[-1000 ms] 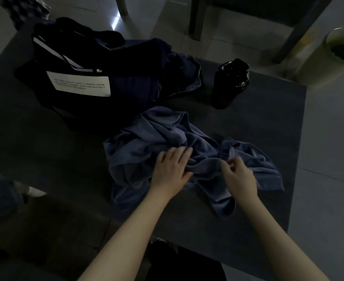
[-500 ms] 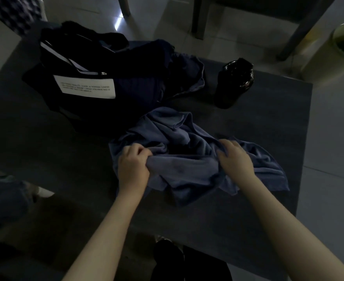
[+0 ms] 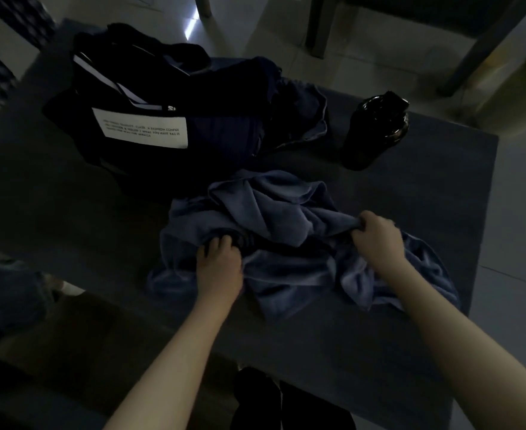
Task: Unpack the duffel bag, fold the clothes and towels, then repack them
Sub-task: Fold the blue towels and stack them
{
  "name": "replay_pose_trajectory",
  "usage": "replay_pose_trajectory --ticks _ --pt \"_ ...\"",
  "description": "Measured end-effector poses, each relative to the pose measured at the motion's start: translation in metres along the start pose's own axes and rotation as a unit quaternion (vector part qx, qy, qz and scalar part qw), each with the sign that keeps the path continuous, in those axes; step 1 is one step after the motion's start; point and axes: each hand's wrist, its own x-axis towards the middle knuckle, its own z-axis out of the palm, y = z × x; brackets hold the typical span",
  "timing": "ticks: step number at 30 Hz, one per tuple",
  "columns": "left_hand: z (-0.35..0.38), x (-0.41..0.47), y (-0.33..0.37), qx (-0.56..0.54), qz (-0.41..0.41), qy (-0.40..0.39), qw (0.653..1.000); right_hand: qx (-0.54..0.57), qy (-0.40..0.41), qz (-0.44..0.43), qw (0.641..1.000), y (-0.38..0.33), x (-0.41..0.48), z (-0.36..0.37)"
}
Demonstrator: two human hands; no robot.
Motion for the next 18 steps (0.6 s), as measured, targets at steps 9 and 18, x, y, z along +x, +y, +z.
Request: replay_pose_trajectory --ticks 9,18 --pt "0.003 0.005 0.002 -0.054 0.019 -0.018 0.998 0.069 0.012 0.109 0.992 0.019 -0.045 -0.019" --pt "0.006 0.01 0.028 -0.043 0.038 0.036 0.998 -0.091 -0.036 0.05 0.994 0.027 -0.082 0.039"
